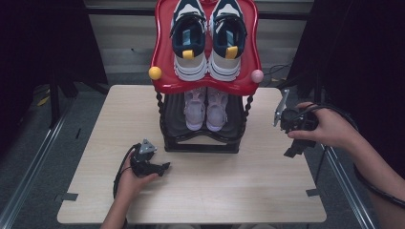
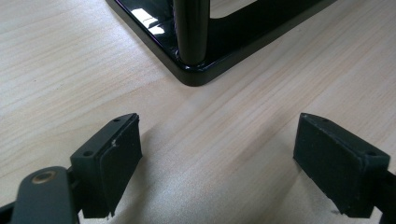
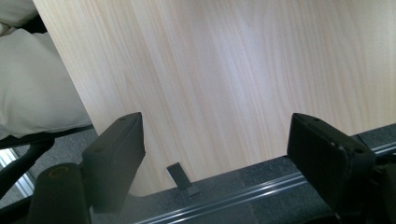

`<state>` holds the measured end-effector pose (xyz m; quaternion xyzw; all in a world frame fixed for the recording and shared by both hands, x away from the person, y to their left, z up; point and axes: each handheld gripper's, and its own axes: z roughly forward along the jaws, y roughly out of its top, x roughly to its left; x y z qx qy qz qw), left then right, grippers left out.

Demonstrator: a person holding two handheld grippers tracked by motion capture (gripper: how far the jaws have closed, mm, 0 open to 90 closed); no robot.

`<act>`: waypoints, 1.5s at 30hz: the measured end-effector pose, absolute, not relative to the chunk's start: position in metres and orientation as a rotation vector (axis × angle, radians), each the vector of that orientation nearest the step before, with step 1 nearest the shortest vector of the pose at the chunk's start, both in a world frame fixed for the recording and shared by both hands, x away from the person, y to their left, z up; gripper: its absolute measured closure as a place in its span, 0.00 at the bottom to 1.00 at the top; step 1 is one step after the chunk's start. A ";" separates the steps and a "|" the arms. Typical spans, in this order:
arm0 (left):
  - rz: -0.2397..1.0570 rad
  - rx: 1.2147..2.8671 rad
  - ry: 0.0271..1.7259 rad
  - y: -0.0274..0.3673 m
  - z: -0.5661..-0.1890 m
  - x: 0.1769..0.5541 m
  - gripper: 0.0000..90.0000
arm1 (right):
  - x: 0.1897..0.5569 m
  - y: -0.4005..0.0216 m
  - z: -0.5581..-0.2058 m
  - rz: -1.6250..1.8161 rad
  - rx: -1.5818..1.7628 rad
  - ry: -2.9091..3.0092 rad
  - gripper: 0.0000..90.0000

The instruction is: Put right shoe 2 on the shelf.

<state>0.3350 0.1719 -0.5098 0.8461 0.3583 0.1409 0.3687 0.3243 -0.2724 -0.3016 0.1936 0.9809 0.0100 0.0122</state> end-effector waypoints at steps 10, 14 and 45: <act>0.362 2.172 0.920 0.172 -0.510 0.335 0.16 | 0.324 -0.275 -0.318 0.060 0.617 3.073 0.20; 0.364 2.169 0.921 0.172 -0.510 0.335 0.16 | 0.323 -0.275 -0.326 0.068 0.633 3.075 0.20; 0.363 2.175 0.918 0.172 -0.510 0.335 0.16 | 0.318 -0.282 -0.392 0.261 0.719 3.100 0.19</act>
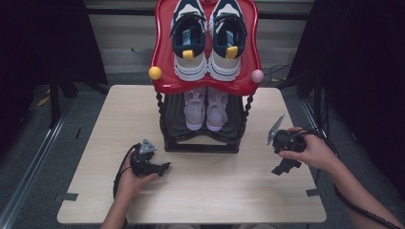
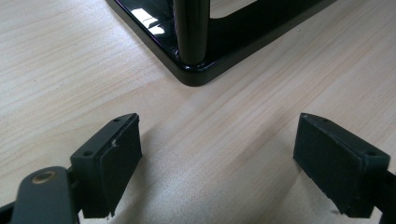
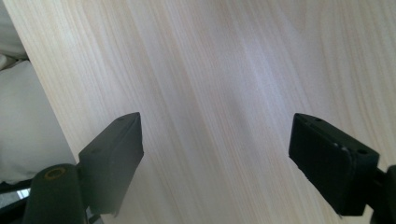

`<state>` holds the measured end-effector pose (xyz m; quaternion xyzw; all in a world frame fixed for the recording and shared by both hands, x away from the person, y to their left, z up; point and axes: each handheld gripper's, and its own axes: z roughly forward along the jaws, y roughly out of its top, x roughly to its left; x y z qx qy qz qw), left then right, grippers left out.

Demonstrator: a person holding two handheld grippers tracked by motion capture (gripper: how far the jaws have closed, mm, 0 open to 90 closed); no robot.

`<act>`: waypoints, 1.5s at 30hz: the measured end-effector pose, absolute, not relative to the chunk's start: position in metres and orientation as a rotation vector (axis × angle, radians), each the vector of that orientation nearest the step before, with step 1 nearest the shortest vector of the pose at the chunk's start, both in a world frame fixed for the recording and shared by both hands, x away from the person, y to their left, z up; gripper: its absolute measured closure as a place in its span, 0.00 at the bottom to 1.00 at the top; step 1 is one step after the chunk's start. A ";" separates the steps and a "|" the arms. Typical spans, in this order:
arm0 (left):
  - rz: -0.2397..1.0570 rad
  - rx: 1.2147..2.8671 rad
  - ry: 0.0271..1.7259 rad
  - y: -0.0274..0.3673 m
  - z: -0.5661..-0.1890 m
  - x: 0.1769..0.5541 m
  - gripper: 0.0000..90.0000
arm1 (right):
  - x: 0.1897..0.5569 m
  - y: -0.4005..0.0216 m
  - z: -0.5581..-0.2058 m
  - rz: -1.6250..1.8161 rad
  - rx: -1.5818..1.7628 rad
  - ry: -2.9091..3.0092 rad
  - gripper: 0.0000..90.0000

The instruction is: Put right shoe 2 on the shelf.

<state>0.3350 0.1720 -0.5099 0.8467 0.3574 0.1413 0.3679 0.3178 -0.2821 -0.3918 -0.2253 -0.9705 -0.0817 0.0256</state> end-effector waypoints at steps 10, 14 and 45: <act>0.363 2.174 0.918 0.172 -0.510 0.335 0.16 | 0.315 -0.287 -0.411 -0.329 -0.741 -2.966 0.19; 0.363 2.174 0.918 0.172 -0.510 0.335 0.16 | 0.314 -0.289 -0.417 -0.353 -0.780 -2.946 0.19; 0.364 2.174 0.918 0.172 -0.510 0.335 0.16 | 0.304 -0.293 -0.480 -0.667 -0.913 -2.940 0.18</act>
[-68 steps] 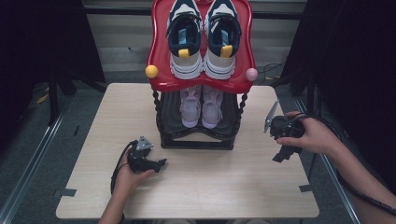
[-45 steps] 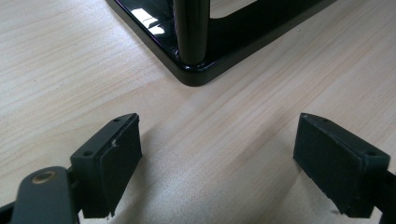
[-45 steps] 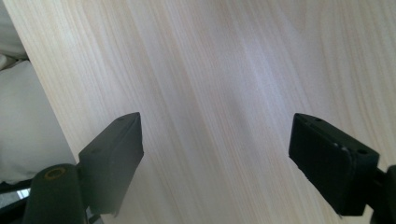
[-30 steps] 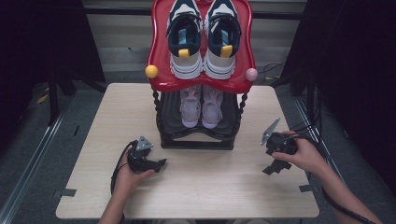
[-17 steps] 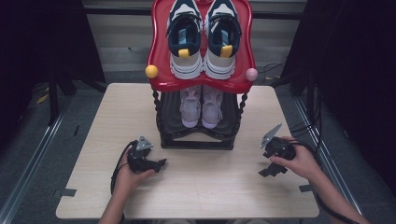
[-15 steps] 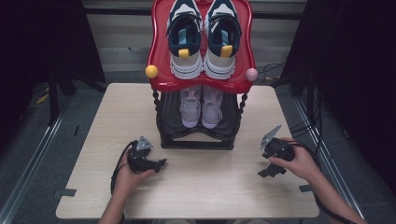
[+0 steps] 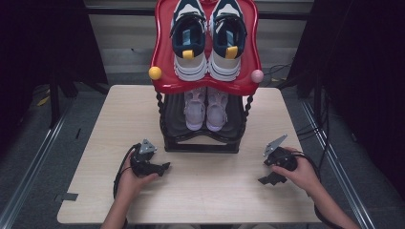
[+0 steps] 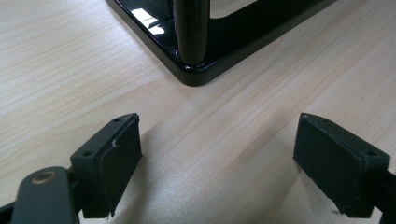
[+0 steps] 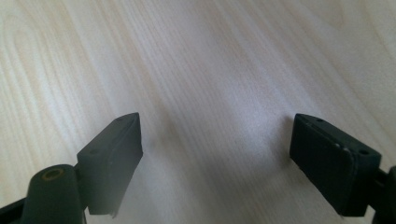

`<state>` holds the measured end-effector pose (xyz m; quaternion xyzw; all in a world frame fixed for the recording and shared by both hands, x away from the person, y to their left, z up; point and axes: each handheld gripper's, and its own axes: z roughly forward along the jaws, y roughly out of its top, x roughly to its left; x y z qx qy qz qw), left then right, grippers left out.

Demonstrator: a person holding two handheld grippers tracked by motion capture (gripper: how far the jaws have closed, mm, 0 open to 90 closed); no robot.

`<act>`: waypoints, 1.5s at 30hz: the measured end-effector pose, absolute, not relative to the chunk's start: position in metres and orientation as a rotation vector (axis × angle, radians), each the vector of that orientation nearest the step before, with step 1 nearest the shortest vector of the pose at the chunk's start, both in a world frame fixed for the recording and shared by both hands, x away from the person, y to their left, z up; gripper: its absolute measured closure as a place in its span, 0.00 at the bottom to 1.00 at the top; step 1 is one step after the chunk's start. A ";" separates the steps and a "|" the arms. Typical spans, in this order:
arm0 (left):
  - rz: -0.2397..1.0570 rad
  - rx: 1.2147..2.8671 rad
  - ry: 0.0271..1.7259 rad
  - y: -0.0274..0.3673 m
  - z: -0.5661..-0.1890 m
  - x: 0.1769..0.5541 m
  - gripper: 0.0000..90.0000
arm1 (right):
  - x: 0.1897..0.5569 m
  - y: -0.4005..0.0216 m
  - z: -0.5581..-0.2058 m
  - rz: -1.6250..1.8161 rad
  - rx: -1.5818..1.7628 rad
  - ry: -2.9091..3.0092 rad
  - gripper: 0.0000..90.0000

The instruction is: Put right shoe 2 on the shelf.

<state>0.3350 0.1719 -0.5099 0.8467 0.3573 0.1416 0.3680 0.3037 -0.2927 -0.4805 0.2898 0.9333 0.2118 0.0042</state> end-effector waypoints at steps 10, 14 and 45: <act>0.363 2.174 0.918 0.172 -0.510 0.335 0.16 | 0.298 -0.299 -0.491 0.828 0.914 2.795 0.15; 0.364 2.174 0.918 0.172 -0.510 0.335 0.16 | 0.295 -0.302 -0.494 0.883 0.904 2.739 0.14; 0.365 2.175 0.919 0.172 -0.510 0.335 0.16 | 0.277 -0.307 -0.512 1.079 0.963 2.495 0.12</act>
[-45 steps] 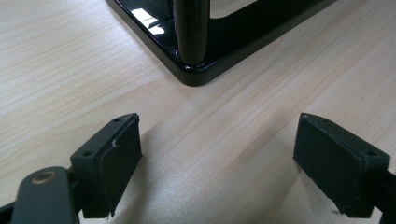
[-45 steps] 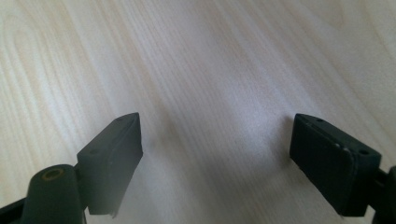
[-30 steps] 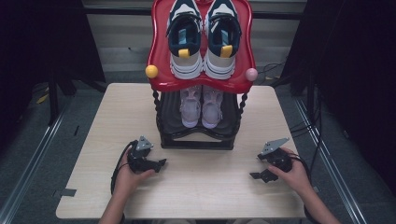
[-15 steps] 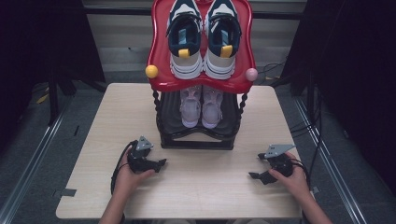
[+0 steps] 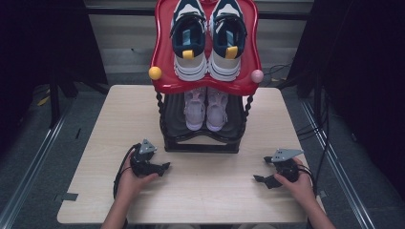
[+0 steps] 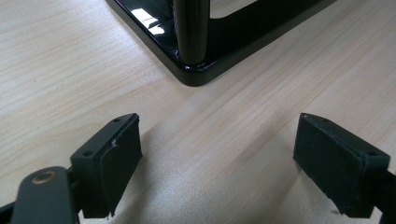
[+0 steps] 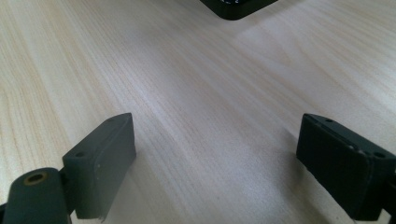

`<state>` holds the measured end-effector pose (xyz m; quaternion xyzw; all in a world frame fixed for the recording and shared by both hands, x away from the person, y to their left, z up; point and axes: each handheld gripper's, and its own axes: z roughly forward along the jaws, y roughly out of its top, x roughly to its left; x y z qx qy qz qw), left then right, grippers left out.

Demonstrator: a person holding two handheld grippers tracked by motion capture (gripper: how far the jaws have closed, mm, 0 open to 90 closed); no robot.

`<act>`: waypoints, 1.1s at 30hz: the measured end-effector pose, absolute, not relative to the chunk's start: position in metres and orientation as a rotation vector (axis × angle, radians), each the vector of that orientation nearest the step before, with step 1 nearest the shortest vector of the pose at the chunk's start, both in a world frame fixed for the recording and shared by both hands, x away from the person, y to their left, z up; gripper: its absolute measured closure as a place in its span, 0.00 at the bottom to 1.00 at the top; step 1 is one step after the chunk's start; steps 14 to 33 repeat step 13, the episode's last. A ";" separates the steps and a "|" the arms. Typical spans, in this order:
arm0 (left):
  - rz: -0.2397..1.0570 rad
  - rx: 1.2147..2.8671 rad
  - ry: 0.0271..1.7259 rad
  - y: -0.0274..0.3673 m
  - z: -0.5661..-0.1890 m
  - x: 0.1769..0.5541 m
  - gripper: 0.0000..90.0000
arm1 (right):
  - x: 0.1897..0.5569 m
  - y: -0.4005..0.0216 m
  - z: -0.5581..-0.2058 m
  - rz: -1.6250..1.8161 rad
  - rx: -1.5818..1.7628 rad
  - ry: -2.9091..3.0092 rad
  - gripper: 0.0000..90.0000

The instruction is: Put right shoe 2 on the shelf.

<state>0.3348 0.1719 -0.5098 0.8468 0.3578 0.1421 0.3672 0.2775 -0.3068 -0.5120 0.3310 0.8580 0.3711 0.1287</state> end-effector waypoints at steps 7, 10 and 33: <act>0.365 2.175 0.920 0.172 -0.510 0.335 0.16 | 0.277 -0.307 -0.512 1.075 0.965 2.492 0.12; 0.364 2.174 0.918 0.172 -0.510 0.335 0.16 | 0.277 -0.307 -0.512 1.075 0.964 2.491 0.12; 0.364 2.174 0.918 0.172 -0.510 0.335 0.16 | 0.277 -0.307 -0.512 1.075 0.964 2.491 0.12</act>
